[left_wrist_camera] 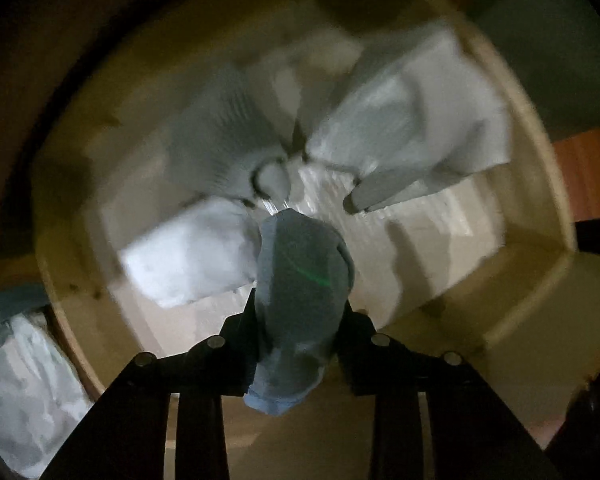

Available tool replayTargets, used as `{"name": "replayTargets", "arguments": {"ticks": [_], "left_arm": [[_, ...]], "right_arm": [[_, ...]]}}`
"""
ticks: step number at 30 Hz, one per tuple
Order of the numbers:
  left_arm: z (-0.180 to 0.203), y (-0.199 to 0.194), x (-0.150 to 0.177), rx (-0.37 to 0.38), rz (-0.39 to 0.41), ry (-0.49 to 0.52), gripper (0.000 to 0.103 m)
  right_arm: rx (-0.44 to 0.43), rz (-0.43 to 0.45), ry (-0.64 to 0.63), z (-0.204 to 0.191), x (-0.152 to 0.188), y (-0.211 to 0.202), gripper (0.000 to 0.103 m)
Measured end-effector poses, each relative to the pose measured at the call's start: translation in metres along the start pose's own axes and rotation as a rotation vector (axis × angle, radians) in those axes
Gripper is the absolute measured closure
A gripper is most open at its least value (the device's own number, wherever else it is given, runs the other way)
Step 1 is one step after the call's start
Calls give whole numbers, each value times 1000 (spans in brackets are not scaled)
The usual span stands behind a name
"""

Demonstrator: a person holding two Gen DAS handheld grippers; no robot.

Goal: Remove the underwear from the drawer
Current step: 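Grasp the light blue sock in the drawer with the left gripper, then lift the light blue sock with the left gripper and carry it over the box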

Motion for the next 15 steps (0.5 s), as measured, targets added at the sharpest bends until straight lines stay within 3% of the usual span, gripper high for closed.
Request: {"name": "replayTargets", "arguments": {"ticks": [6,8,12,15], "left_arm": [[-3,-66,25,11,161,-44,74],[-13,-93,27,58,237,-101,74],[-40,-142,41,237,363,-250,74],[-63,-161,60,279,399,-309,74]], "right_arm": [[16,-13,-42,-10,1,6,18],[24,-21,-68,-15,2,9,18],[43,-40,-135,-27,6,13,18],[51,-53,-185,-37,8,16,18]]}}
Point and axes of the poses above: each gripper's, at about its wrist camera, not at the fingertips, and y roughly the way its jaws point, z to its right, x to its underside, the point moved 1 cm from there along y, roughly the way its jaws point, and after that the axes turned 4 degrees about z, right-handed, at the moved point
